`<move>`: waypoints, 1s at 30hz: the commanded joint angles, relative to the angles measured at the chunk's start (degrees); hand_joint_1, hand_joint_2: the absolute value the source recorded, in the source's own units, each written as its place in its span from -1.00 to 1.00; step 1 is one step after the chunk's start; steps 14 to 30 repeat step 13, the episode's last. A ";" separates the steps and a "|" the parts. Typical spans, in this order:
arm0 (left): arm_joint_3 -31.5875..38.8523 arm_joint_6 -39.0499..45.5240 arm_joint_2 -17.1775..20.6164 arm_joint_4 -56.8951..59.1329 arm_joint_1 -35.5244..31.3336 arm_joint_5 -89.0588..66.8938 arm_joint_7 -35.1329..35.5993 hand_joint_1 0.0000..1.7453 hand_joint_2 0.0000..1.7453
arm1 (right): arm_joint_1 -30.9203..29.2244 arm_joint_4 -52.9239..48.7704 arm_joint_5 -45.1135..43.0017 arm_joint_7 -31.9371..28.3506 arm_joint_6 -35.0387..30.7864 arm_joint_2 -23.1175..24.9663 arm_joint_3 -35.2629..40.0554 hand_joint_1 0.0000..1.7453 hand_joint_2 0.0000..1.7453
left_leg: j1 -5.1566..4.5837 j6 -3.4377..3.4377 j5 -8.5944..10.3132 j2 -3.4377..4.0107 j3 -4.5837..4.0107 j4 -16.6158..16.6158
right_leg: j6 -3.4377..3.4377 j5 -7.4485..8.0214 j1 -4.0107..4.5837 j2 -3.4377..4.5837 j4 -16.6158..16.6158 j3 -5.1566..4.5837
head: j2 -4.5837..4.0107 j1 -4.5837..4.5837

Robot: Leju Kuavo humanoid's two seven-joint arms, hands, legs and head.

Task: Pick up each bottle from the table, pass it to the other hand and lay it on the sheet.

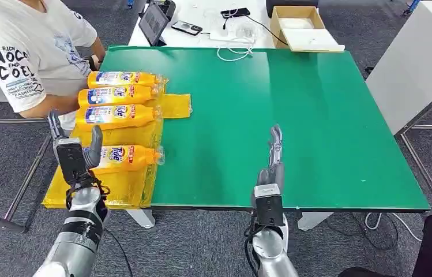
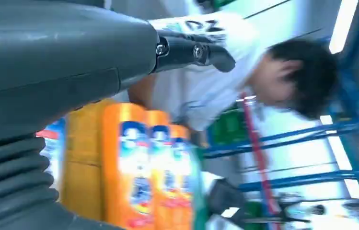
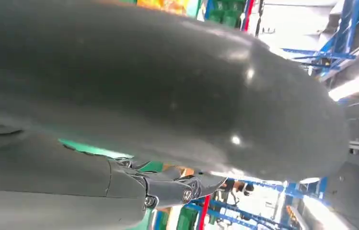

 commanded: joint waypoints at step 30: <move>-18.46 -15.41 -7.33 -28.50 31.73 8.46 1.90 -1.00 1.00 | 16.69 -15.56 2.92 -1.47 -10.88 -0.43 -4.66 -1.00 1.00 | -0.16 0.11 -0.62 0.18 0.27 -0.03 | -0.06 -0.27 -0.10 0.04 -0.10 0.22 | 0.00 0.00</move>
